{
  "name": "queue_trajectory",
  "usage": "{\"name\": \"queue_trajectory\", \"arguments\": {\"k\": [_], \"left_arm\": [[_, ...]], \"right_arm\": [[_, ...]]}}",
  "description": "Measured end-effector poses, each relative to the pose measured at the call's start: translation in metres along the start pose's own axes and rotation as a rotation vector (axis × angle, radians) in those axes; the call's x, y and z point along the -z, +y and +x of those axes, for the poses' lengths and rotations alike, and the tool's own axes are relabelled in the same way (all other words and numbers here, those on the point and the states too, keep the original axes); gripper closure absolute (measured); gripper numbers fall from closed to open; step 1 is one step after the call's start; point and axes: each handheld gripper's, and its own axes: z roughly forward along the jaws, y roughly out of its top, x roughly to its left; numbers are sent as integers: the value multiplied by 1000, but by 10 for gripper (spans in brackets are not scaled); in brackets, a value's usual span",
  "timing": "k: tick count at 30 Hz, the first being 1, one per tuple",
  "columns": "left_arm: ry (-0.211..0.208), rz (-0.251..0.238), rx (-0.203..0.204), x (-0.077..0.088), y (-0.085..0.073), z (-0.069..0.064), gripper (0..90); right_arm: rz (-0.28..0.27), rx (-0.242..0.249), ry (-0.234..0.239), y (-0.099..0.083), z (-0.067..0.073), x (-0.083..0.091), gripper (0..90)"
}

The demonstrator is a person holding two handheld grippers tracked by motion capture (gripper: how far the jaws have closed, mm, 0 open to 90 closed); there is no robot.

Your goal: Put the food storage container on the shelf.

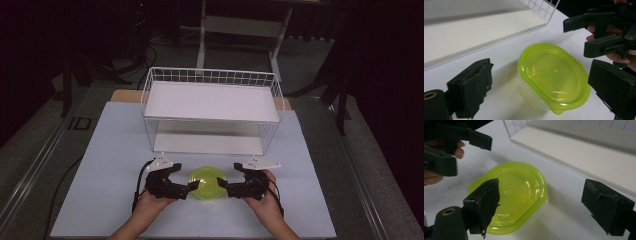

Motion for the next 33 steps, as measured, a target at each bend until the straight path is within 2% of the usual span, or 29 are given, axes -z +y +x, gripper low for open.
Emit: {"name": "queue_trajectory", "arguments": {"k": [2, 3, 4, 5, 6, 7, 9, 12, 14, 16, 18, 20, 22, 23, 24, 26, 29, 30, 31, 32, 33], "left_arm": [[1, 10, 28, -3, -1, 1, 85], [13, 20, 25, -4, -1, 1, 119], [37, 42, 2, -5, -1, 0, 125], [27, 51, -5, -6, -2, -1, 125], [13, 54, 7, -6, -3, -1, 138], [6, 59, 25, -6, -4, 0, 138], [18, 63, 41, -7, -6, 0, 154], [26, 72, 93, -9, -9, 6, 230], [17, 82, 128, -10, -10, 9, 242], [5, 88, 154, -12, -11, 12, 313], [-14, 101, 166, -12, -12, 13, 363], [-23, 110, 171, -13, -12, 13, 381], [-34, 116, 183, -12, -12, 12, 500], [-54, 117, 197, -12, -12, 12, 500], [-57, 119, 199, -11, -13, 12, 595], [-65, 121, 197, -9, -14, 11, 620], [-68, 122, 231, -7, -15, 8, 655], [-75, 121, 229, -7, -15, 5, 670], [-84, 120, 228, -6, -16, 2, 703], [-72, 121, 228, -4, -16, -2, 703], [-60, 123, 221, -3, -15, -5, 720]], "right_arm": [[12, -2, 6, -1, -1, -2, 164], [19, -5, 12, -2, -2, -3, 166], [24, -1, 8, -3, -2, -4, 167], [25, 7, 5, -3, -2, -4, 167], [26, 19, 5, -5, -1, -5, 218], [26, 19, 5, -5, -1, -5, 218], [30, 14, 9, -6, -2, -6, 219], [43, -45, 34, -8, -7, -9, 232], [46, -58, 38, -9, -8, -10, 248], [60, -80, 47, -11, -10, -10, 331], [75, -82, 53, -12, -9, -10, 395], [81, -79, 54, -12, -9, -9, 408], [104, -98, 64, -13, -10, -9, 463], [104, -98, 64, -13, -10, -9, 463], [110, -121, 74, -13, -10, -9, 486], [115, -131, 82, -13, -10, -9, 499], [116, -158, 107, -13, -8, -8, 598], [117, -164, 108, -13, -7, -7, 642], [119, -199, 94, -12, -5, -4, 703], [119, -199, 94, -12, -5, -4, 703], [111, -242, 113, -13, -5, -2, 734]]}}
